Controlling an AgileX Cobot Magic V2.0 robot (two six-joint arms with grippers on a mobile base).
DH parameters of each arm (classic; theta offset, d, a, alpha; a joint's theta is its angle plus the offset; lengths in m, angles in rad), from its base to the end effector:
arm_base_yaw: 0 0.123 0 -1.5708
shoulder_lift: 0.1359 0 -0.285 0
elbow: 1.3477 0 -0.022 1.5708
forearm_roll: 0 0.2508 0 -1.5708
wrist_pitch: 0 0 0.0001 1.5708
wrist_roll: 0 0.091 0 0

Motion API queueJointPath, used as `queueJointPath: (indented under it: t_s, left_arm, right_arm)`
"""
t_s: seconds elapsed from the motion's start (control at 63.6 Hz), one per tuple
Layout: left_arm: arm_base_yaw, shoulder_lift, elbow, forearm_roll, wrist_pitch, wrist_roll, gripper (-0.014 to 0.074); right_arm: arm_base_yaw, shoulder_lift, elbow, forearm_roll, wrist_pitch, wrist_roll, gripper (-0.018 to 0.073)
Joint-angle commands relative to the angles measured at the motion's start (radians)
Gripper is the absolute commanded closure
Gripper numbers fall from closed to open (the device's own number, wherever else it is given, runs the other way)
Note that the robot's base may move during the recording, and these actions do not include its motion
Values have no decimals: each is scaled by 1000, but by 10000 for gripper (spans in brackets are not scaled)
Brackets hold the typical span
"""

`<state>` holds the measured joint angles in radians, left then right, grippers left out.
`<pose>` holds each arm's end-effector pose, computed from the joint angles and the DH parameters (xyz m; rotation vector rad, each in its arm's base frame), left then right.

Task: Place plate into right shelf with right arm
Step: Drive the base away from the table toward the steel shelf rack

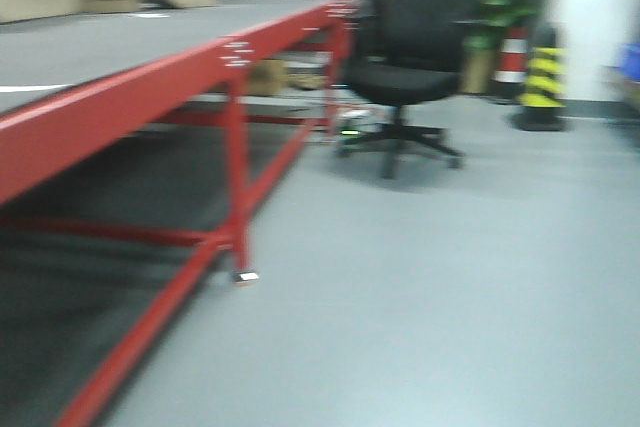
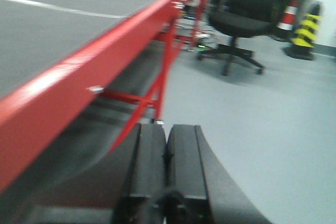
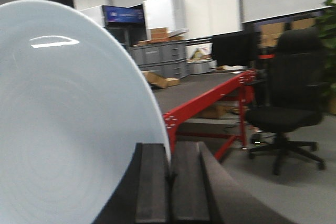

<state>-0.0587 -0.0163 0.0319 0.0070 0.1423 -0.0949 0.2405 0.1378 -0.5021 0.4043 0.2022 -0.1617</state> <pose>0.0563 -0.0032 0.1904 -0.0248 1.6425 -0.1113 0.0267 0.0140 0.3529 -0.0717 1.3183 0.4570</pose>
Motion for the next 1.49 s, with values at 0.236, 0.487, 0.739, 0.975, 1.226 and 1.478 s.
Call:
queueJointPath:
  t_s: [0.236,0.487,0.739,0.975,1.226,1.478]
  left_arm:
    - [-2,-6,9,0,-90,-6,643]
    - [-2,-6,9,0,-90,-6,643]
    - [-2,-6,9,0,-90,-6,643]
    - [-2,-6,9,0,-90,-6,643]
    - [-2,-6,9,0,-90,-6,643]
    - [-2,-6,9,0,-90,-6,643]
  right_arm:
    - [-3,13,-26,2,-98,-5,503]
    - [-3,13,-26,2,-98,-5,503]
    - [-3,13,-26,2,-98,-5,503]
    - [-3,13,-26,2,-98,-5,503]
    - [-3,13,-26,2,-98,-5,503]
    - [-3,13,-26,2,-98,-5,503]
